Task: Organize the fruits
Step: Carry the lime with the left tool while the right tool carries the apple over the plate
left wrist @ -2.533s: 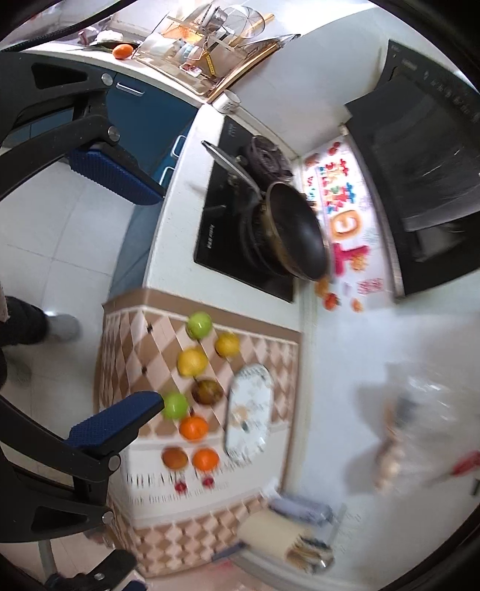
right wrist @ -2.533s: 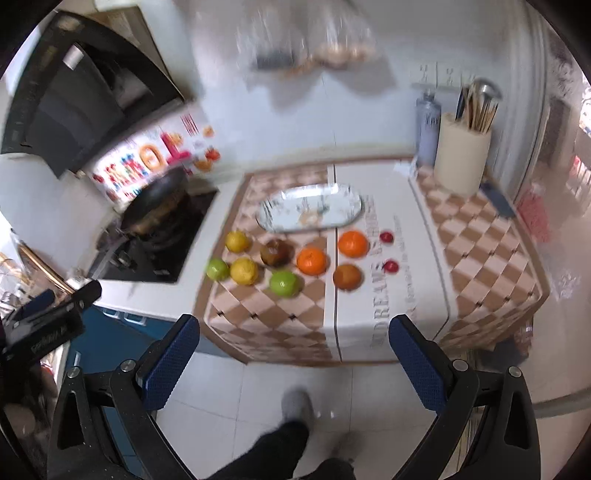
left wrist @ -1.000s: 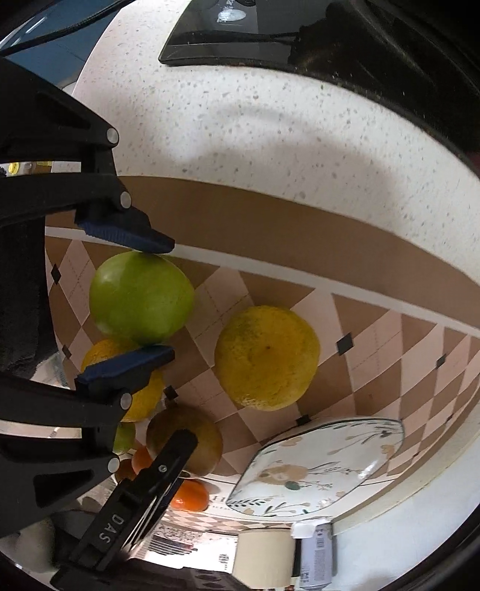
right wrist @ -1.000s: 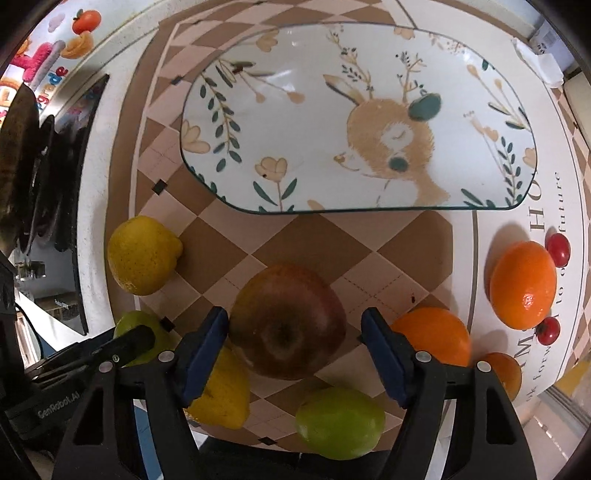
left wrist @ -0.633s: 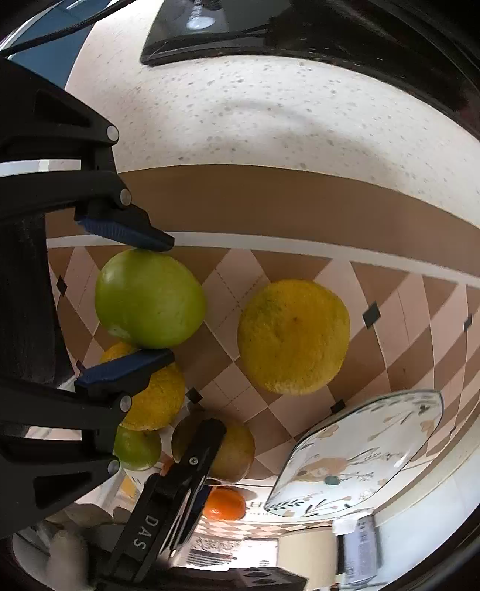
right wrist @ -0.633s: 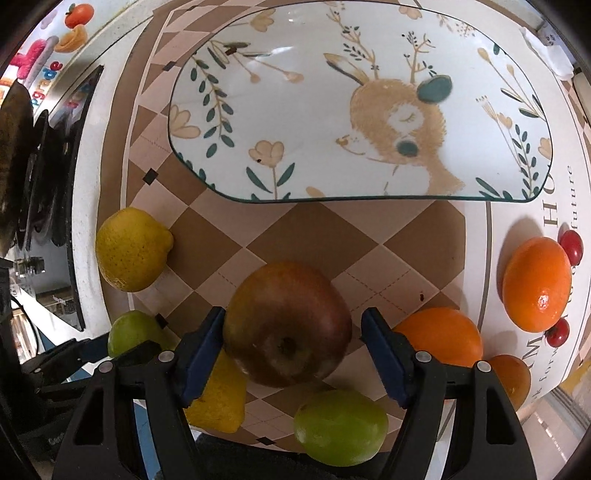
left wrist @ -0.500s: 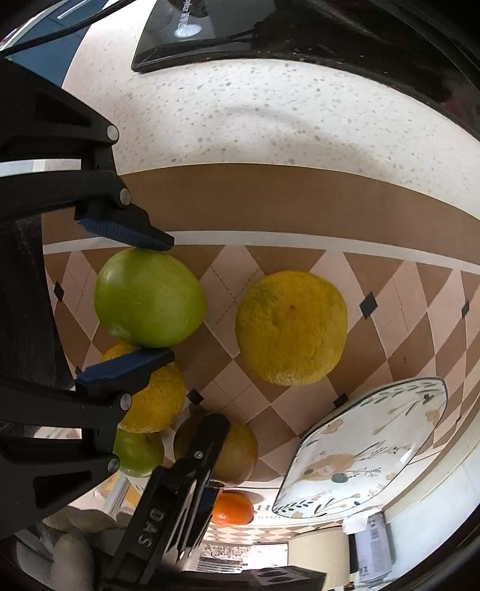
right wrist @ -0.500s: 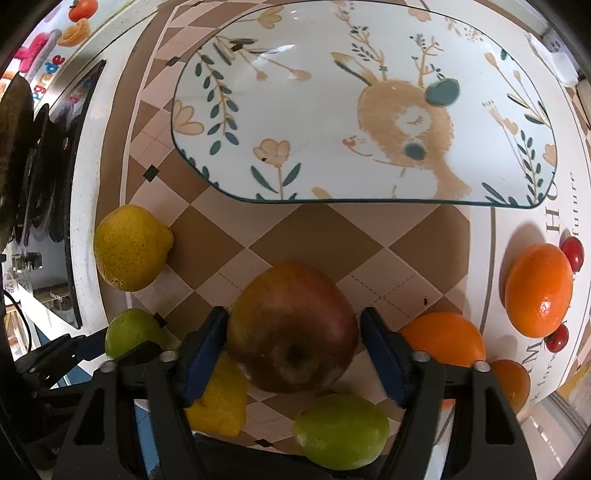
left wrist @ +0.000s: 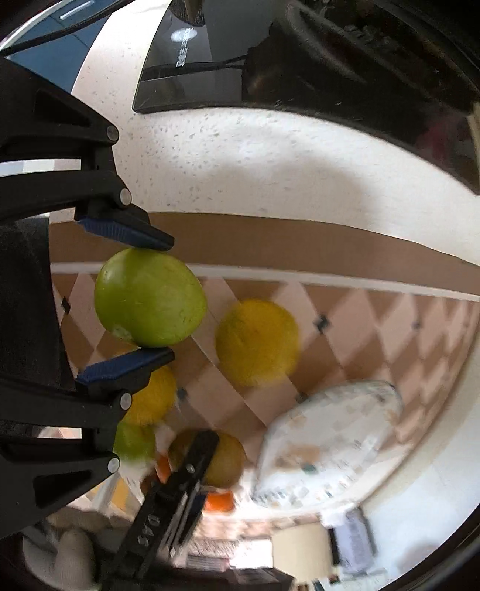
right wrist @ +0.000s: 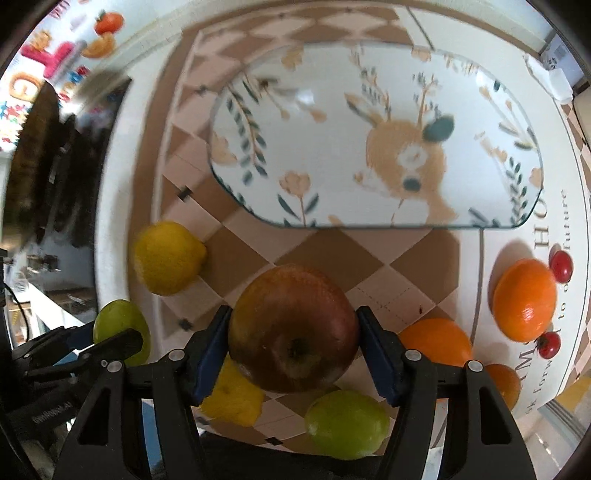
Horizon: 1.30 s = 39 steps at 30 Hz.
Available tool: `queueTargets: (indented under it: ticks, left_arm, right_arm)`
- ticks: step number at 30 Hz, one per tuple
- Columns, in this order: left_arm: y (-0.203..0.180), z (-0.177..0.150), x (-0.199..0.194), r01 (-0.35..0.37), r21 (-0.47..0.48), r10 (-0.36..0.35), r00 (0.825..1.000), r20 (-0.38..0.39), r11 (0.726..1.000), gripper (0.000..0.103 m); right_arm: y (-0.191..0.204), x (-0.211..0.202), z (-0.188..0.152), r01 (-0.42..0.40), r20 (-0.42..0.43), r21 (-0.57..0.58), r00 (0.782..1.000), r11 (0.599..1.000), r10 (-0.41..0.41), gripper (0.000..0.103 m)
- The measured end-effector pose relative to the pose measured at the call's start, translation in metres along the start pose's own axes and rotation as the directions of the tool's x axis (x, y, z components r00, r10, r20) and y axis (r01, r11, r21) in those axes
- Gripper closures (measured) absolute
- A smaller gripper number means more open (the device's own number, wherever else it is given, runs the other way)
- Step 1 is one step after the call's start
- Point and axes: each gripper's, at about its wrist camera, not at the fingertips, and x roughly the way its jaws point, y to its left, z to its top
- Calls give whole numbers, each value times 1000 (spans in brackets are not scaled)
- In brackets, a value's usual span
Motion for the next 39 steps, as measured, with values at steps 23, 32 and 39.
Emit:
queueTargets:
  ticks: [23,32,39]
  left_arm:
    - [-134,175,48,94,-224,-99,995,-10,970,52]
    - [-130,187,76,58,-306,-85,994,-75,950,52]
    - [-132,189,80,31,-312,-66,993,-102,949,51]
  right_arm:
    - [-120,-14,155,112,53,-112,993,987,-106,34]
    - [-126,10,179,31,-31,-163,999,986,-36,34]
    - [-126,14,190,-7,-74,-173,997,985,-6,33]
